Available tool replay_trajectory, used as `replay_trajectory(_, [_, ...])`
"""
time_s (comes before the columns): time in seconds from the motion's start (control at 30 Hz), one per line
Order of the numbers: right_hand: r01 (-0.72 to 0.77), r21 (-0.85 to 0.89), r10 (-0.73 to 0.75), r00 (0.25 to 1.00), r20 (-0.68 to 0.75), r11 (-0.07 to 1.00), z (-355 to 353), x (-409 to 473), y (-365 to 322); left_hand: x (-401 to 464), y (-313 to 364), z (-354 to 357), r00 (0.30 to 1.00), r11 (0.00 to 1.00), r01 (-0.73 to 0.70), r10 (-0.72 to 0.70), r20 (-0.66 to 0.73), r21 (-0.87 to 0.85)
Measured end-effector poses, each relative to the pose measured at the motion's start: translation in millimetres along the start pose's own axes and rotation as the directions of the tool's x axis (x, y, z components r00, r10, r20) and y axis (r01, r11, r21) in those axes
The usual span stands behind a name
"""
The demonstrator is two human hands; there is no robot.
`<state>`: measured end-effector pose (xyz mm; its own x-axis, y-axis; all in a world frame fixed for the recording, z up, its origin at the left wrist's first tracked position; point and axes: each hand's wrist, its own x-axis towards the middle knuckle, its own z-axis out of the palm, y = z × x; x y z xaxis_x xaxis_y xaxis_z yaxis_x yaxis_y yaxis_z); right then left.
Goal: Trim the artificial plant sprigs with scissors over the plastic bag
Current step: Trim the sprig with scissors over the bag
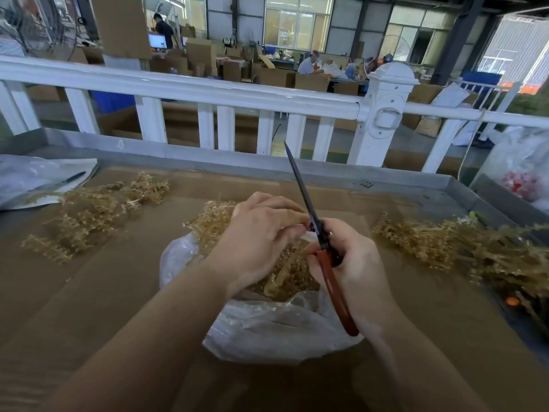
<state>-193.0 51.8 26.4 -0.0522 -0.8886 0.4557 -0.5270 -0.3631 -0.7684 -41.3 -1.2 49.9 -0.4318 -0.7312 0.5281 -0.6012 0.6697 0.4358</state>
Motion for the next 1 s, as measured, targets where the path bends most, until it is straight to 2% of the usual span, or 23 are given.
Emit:
replay_trajectory(0.07, [-0.013,0.001,0.013,1.0,0.005,1.0,0,2,-2,3,-2,-7,0.997,0.996,-0.032,0.024,0.08,0.089])
replay_trajectory(0.17, [-0.027,0.021,0.027,1.0,-0.01,0.999,-2,6,-3,6,-8,-10,0.983,0.989,0.017,-0.043,0.181,0.146])
replay_trajectory(0.37, [-0.051,0.026,0.051,0.999,-0.01,0.998,-1,11,-1,-5,-12,-5,0.933,0.991,0.134,-0.136,0.333,0.029])
replay_trajectory(0.47, [-0.068,0.033,0.069,0.997,-0.018,0.997,-1,12,0,-7,-18,-4,0.941,0.981,0.191,-0.172,0.291,-0.038])
replay_trajectory(0.57, [-0.084,-0.042,0.082,0.996,-0.046,0.996,-1,12,0,-10,-23,1,0.93,0.929,0.334,-0.297,0.218,-0.16])
replay_trajectory(0.63, [-0.1,-0.094,0.095,0.994,-0.052,0.991,-1,9,-1,-13,-28,2,0.883,0.799,0.469,-0.412,0.225,-0.376])
replay_trajectory(0.67, [-0.1,-0.118,0.095,0.994,-0.045,0.988,-1,7,-1,-14,-29,2,0.85,0.664,0.519,-0.465,0.247,-0.539])
replay_trajectory(0.73, [-0.081,-0.143,0.079,0.997,-0.024,0.986,1,1,-1,-15,-29,4,0.758,0.23,0.545,-0.546,0.357,-0.806])
replay_trajectory(0.77, [-0.069,-0.147,0.067,0.998,-0.014,0.987,2,-1,-2,-16,-27,6,0.715,0.035,0.519,-0.566,0.411,-0.854])
replay_trajectory(0.8, [-0.056,-0.155,0.056,0.998,-0.002,0.986,4,-3,-2,-15,-26,8,0.683,-0.1,0.485,-0.577,0.448,-0.869])
replay_trajectory(0.83, [-0.041,-0.17,0.043,0.999,0.011,0.985,5,-5,-1,-15,-24,10,0.666,-0.19,0.447,-0.582,0.467,-0.874])
replay_trajectory(0.9, [-0.008,-0.222,0.018,0.999,0.042,0.975,7,-8,0,-14,-22,13,0.648,-0.296,0.37,-0.597,0.473,-0.881])
replay_trajectory(1.0, [0.003,-0.308,0.034,0.993,0.113,0.951,7,-13,3,-14,-21,12,0.636,-0.355,0.305,-0.614,0.467,-0.884])
